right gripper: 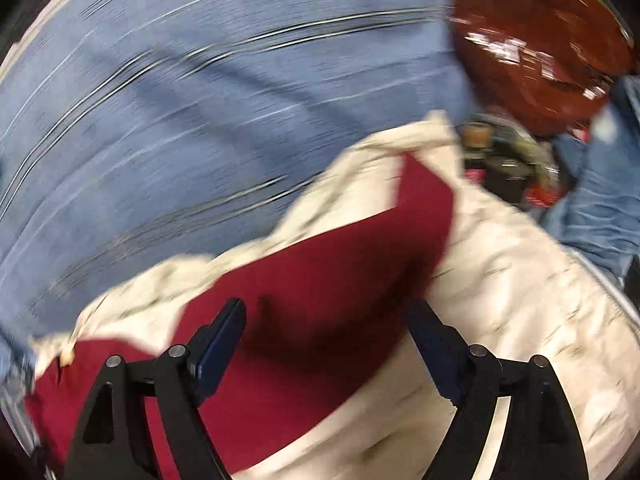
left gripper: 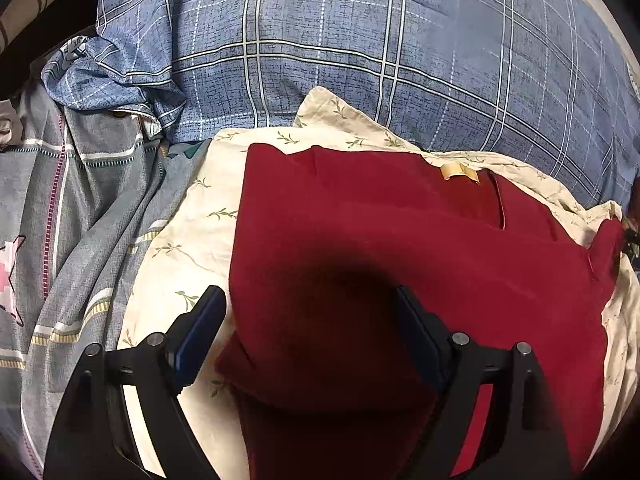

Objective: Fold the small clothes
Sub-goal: 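Grasp the other sleeve with the right gripper and lift it, then fold the held sleeve over the sweater body and open the right gripper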

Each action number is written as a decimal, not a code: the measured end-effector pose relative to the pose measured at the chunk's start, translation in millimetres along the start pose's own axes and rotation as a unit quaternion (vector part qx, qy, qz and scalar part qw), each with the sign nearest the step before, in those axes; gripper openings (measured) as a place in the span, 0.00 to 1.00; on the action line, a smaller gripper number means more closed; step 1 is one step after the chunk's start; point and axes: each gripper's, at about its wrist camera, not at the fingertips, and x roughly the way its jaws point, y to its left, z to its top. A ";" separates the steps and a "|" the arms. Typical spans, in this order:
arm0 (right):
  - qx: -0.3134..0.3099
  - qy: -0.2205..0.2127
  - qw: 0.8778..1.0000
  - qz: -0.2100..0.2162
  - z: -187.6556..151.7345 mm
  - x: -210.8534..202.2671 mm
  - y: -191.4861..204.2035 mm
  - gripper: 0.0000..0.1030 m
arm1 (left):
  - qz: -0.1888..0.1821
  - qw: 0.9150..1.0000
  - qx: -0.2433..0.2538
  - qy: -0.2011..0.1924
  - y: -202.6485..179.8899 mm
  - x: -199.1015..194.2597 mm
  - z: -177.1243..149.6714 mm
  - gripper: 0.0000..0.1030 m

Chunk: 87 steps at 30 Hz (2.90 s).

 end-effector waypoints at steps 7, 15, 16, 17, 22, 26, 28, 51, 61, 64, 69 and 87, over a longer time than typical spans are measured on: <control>0.049 0.017 0.999 -0.013 8.6 30.5 -61.3 0.61 | 0.009 1.000 0.013 -0.001 -3.3 2.5 -0.2 0.82; 0.062 0.028 0.997 0.034 15.9 66.4 -75.8 0.40 | 0.016 1.000 0.017 0.004 -1.5 7.3 0.9 0.82; 0.066 0.034 0.996 0.046 16.6 71.8 -76.7 0.22 | 0.016 1.000 0.016 0.005 -1.0 8.2 1.3 0.82; 0.070 0.036 0.995 0.054 16.9 73.7 -78.0 0.12 | 0.017 1.000 0.016 0.005 -0.9 8.8 1.6 0.82; 0.085 -0.016 0.992 0.088 21.2 32.0 -96.2 0.10 | 0.015 1.000 0.009 0.000 2.8 4.2 4.2 0.82; 0.058 -0.069 0.990 0.110 28.9 -32.6 -95.0 0.10 | 0.004 1.000 -0.019 -0.015 13.0 -7.4 9.6 0.82; 0.029 -0.094 0.987 0.126 31.1 -66.3 -78.1 0.10 | -0.004 0.999 -0.034 -0.020 18.2 -12.0 11.4 0.82; -0.340 0.141 0.862 0.347 -217.4 -57.0 312.2 0.12 | -0.094 0.988 -0.111 -0.042 58.1 -33.0 20.0 0.82; -0.278 0.045 0.904 0.320 -177.6 -100.1 197.7 0.52 | -0.131 0.990 -0.036 -0.033 1.3 -14.8 21.4 0.82; -0.310 0.034 0.900 0.306 -184.5 -101.3 206.1 0.51 | -0.125 0.991 -0.032 -0.028 -1.2 -10.9 20.1 0.82; -0.402 0.013 0.862 0.309 -213.6 -98.7 269.0 0.51 | -0.065 0.993 -0.102 -0.006 35.6 3.0 16.8 0.82; -0.410 0.037 0.849 0.330 -254.0 -93.9 320.2 0.24 | -0.138 0.977 -0.158 -0.047 64.0 -26.8 24.5 0.82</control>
